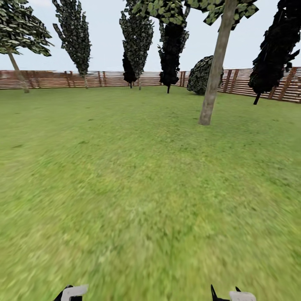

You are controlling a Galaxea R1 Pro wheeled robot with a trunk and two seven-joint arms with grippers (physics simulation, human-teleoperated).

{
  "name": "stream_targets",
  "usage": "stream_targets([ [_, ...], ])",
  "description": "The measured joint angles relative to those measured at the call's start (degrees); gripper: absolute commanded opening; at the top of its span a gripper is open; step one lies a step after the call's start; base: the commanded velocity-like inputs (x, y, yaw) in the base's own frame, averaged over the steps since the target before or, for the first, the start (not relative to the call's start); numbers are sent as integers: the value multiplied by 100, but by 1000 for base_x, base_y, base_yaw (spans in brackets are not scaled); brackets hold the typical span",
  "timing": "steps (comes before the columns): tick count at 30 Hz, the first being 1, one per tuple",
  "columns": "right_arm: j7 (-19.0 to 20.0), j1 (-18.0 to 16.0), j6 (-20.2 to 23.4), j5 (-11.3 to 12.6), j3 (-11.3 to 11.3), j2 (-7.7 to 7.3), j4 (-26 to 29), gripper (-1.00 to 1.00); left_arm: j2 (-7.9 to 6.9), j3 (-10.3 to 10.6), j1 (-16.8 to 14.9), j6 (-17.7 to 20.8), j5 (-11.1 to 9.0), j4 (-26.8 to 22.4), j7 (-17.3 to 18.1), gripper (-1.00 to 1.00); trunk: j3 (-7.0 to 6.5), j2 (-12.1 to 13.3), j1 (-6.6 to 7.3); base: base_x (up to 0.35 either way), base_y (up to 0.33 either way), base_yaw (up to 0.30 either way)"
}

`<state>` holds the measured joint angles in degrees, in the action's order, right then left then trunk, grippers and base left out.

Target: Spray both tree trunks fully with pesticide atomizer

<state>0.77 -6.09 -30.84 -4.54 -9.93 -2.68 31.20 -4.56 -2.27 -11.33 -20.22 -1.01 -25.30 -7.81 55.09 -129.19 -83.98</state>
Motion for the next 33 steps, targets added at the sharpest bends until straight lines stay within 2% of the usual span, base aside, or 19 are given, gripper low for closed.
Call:
stream_targets([
  [14, 3, -1, 0, 0, 1, 0, 0, 100, 0, -1, 1, 0, -4, -1, 0, -100, 0, 0, 1, 221, -207, -280],
  [33, 3, -2, 6, -16, 3, 0, -4, 100, -1, -2, 2, 1, -4, -3, -9, -100, 0, 0, 1, 281, -142, -10],
])
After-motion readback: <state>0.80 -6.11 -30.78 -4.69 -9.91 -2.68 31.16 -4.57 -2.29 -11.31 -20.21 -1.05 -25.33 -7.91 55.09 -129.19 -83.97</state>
